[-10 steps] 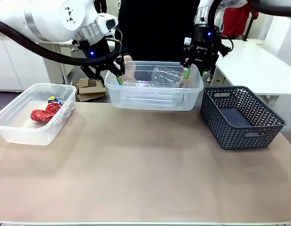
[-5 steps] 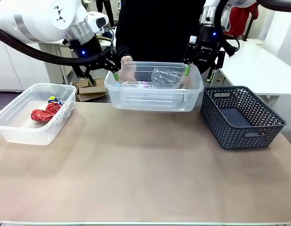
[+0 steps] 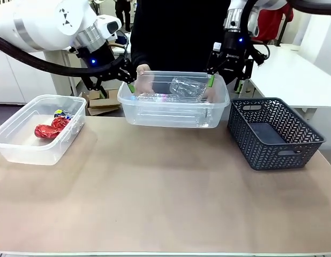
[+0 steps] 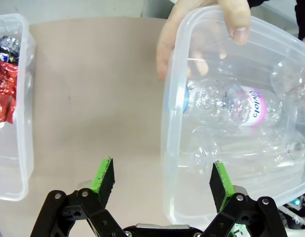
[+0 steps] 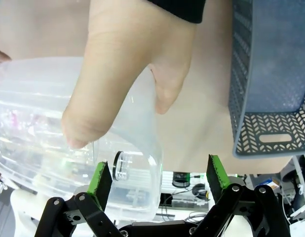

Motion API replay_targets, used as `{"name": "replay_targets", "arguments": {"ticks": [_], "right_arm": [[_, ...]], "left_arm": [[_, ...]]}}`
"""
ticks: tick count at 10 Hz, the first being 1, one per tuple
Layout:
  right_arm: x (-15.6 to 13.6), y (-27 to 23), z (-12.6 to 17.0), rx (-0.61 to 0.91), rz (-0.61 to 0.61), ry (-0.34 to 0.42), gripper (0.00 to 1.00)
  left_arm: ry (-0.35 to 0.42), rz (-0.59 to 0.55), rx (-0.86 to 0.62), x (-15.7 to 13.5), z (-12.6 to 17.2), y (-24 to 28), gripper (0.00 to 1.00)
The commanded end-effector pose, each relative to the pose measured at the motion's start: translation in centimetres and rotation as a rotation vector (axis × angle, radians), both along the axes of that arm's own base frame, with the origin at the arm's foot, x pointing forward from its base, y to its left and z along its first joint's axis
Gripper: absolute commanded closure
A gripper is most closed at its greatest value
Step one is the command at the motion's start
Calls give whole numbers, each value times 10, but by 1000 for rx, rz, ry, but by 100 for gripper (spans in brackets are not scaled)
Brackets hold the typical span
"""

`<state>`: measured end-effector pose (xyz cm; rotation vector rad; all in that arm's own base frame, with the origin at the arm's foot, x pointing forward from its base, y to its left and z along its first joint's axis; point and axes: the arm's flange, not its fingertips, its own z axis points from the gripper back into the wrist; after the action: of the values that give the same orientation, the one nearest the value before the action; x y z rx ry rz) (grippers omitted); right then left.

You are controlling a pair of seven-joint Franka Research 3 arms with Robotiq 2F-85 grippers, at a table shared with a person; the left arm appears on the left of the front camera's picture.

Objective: Sort the waste into each basket.
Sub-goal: Release the Organizing box you were holding.

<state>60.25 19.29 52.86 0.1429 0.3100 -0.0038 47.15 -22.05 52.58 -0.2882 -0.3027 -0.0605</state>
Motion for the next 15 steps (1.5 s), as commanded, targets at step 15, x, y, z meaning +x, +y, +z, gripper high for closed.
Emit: {"name": "replay_targets", "arguments": {"ticks": [15], "right_arm": [[-328, -43, 6, 201, -101, -392, 0]], "left_arm": [[-60, -308, -222, -237, 42, 29, 0]]}}
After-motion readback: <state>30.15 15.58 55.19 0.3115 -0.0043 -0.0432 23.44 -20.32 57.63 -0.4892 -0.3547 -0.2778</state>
